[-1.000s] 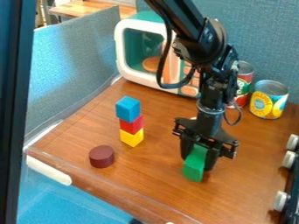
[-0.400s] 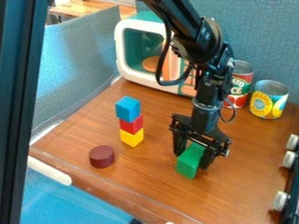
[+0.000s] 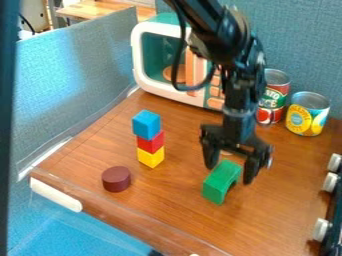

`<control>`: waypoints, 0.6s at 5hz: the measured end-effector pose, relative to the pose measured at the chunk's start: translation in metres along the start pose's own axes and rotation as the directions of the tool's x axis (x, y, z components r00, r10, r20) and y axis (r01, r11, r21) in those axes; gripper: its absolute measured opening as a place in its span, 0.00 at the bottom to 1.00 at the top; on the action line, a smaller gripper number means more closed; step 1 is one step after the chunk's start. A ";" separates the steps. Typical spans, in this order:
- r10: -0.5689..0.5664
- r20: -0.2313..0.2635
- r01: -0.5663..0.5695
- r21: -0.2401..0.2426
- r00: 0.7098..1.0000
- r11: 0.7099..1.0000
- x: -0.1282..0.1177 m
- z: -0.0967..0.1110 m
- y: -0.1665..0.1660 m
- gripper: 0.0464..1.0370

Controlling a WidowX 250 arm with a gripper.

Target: Put the green arch facing the right side

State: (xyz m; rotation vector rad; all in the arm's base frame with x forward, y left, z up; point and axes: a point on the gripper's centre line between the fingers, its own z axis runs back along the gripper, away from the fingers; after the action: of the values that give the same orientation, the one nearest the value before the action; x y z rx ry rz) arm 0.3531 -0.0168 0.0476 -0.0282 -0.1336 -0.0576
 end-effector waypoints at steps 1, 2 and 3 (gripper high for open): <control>-0.006 0.059 0.008 -0.030 0.998 1.000 0.003 0.031 0.005 0.96; -0.009 0.079 0.011 -0.029 0.997 1.000 -0.003 0.056 0.011 0.96; -0.025 0.009 0.025 -0.032 1.000 0.999 -0.015 0.057 0.021 0.96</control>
State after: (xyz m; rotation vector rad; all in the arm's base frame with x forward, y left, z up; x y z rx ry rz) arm 0.3319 0.0070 0.1012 -0.0585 -0.1411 -0.0844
